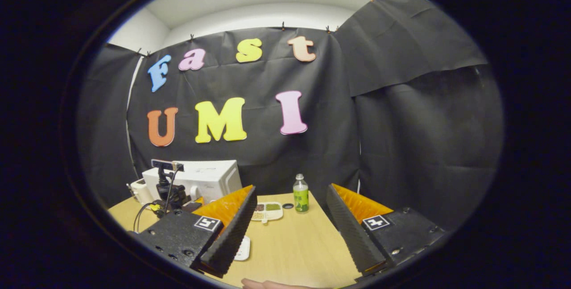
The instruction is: Open the microwave oven with the left hand, put the food in, and close the microwave oven.
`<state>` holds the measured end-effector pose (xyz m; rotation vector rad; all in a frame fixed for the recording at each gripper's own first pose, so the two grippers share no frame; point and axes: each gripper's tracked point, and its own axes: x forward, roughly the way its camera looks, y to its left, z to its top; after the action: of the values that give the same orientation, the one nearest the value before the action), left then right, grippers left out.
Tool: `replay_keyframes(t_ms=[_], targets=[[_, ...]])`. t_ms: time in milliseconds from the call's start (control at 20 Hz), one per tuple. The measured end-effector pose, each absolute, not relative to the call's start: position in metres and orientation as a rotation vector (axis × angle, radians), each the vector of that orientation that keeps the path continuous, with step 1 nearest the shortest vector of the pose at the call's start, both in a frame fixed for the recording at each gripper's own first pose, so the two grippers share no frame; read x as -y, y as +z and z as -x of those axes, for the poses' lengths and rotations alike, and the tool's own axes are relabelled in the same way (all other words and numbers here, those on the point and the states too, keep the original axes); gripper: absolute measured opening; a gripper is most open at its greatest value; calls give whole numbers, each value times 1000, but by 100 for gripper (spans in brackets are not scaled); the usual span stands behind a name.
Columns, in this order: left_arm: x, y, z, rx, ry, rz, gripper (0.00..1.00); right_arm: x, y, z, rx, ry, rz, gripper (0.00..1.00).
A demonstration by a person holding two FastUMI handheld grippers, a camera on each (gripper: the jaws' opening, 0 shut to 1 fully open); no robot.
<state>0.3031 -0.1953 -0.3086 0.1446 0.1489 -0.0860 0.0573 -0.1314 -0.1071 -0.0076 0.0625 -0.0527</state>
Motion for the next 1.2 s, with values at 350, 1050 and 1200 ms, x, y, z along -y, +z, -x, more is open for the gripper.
replay_keyframes(t_ms=[350,1050,1200], targets=[[209,-313,-304,-118,-140,-98,60,132,-130,-65,-140,-33,-21,100],[205,-313,-279,-132,-107,-5,3,147,-130,-61,-118,-78,-17,100],[197,-308,-257,-81,-138,-97,2,156,-135,-61,-131,-96,-10,92]])
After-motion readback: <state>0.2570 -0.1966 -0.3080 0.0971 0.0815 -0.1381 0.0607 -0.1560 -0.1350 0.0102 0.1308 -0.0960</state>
